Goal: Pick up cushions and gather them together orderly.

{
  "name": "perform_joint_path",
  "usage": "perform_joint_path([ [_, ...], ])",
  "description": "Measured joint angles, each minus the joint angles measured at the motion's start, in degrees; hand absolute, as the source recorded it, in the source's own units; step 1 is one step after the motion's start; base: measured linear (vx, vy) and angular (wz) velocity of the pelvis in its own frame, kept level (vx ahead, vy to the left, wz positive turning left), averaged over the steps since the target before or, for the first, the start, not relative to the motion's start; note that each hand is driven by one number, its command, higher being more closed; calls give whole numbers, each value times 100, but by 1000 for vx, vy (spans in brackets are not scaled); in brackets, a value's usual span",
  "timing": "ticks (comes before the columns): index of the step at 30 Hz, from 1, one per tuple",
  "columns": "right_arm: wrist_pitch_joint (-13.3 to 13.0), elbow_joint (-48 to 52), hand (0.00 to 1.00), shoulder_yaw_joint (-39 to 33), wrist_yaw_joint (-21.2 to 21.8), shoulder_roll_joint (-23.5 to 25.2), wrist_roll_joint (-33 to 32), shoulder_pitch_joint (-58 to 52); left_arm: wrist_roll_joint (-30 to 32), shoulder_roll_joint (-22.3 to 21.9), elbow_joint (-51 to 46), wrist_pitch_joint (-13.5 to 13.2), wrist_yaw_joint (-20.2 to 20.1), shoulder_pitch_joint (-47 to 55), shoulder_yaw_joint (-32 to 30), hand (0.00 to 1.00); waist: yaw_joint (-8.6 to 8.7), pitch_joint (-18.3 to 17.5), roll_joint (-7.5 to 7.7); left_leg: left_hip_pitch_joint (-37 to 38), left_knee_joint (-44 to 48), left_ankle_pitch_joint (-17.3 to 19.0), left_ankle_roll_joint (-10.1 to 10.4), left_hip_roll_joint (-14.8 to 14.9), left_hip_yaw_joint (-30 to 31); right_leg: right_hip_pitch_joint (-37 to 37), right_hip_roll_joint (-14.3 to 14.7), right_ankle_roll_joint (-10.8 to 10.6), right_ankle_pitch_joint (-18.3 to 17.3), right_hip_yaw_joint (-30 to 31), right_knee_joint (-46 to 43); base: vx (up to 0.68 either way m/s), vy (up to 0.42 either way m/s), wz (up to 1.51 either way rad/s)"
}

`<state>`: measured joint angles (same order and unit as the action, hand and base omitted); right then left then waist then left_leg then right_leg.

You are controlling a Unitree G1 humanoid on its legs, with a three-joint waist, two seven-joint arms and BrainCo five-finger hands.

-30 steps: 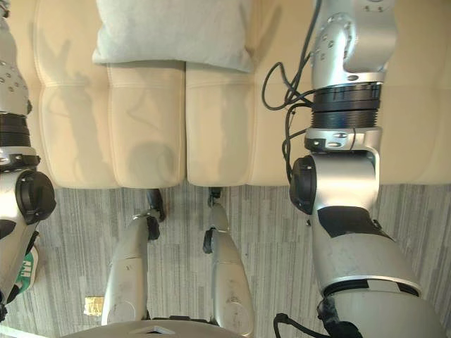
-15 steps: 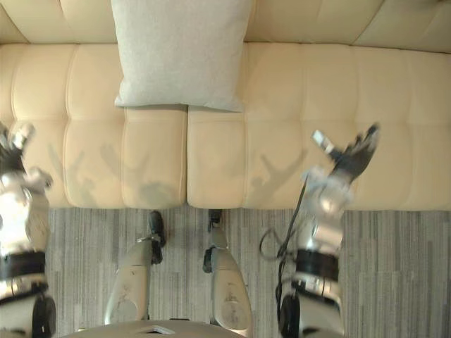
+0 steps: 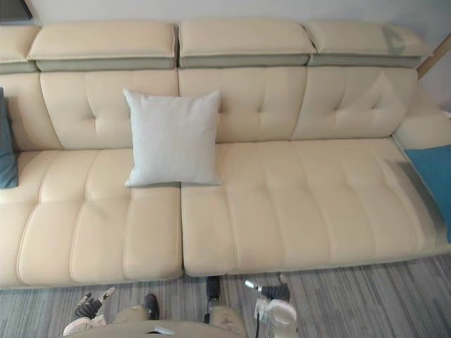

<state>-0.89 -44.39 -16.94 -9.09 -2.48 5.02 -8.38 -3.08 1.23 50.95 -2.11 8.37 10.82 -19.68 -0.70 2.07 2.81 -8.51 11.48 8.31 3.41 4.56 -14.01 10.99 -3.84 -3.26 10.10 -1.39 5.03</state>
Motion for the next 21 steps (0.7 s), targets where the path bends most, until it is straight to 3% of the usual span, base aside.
perform_joint_path([
  [7, 115, -616, 0, 6, 18, 24, 203, -16, 220, 154, 255, 76, 94, -85, 16, 0, -18, 68, 65, 257, 139, 39, -78, -45, -101, -180, 11, -69, 75, 94, -164, 15, 25, -10],
  [8, 114, -616, 0, 61, 14, 30, 200, -4, 217, 159, 240, 85, 146, -116, 9, 0, -17, 141, 70, 229, 282, 84, -127, 28, -145, -131, 27, -142, 156, 62, -297, -69, 19, -31],
  [9, 107, -604, 0, 165, 15, 19, 200, 12, 216, 142, 193, 96, 179, -131, 2, 0, -66, 163, 34, 151, 333, 86, -164, 149, -202, -45, 107, -420, 407, 67, -313, -166, 51, -37],
  [10, 117, -603, 0, 215, 2, -42, 188, 185, 215, 91, 92, 88, 260, -208, -41, 0, -124, 280, -139, 73, 349, 25, -241, 417, -259, 294, 179, -230, -221, -187, -1492, -158, 57, -25],
  [12, 115, -610, 0, 228, -21, -10, 183, 174, 213, 108, 17, 91, 301, -294, -36, 0, -108, 285, -54, 53, 351, -59, -227, 438, -87, 581, -60, -102, -1201, -526, -3486, -119, 26, 31],
  [13, 115, -617, 0, 231, -28, 38, 183, 161, 209, 110, -102, 90, 354, -293, -37, 0, -127, 265, 26, 42, 356, -119, -211, 433, 23, 532, -219, -214, -1489, -581, -4330, -97, -91, 57],
  [15, 112, -607, 0, 302, -51, 185, 174, 191, 207, 94, -249, 91, 396, -300, -18, 0, -205, 235, 134, -164, 453, -252, -163, 432, 174, 233, -400, -434, -1729, -549, -4966, -119, -201, 49],
  [17, 116, -607, 0, 341, -102, 330, 154, 414, 208, 40, -323, 92, 418, -396, 14, 0, -326, 226, 200, -595, 690, -409, -103, 440, 299, -173, -390, -492, -2106, -581, -4105, -114, -216, 20],
  [18, 117, -569, 0, 337, -153, 299, 154, 617, 210, -85, -311, 113, 439, -500, 35, 0, -458, 257, 114, -760, 615, -610, -14, 522, 274, -423, -221, -377, -2294, -759, -3292, -204, -207, -13],
  [21, 113, -342, 0, 385, -229, 283, 131, 764, 211, -261, -310, 111, 519, -558, 276, 0, -541, 402, -140, -806, 228, -1021, 115, 669, 258, -795, 56, -170, -2355, -898, -2164, -251, -199, -12],
])
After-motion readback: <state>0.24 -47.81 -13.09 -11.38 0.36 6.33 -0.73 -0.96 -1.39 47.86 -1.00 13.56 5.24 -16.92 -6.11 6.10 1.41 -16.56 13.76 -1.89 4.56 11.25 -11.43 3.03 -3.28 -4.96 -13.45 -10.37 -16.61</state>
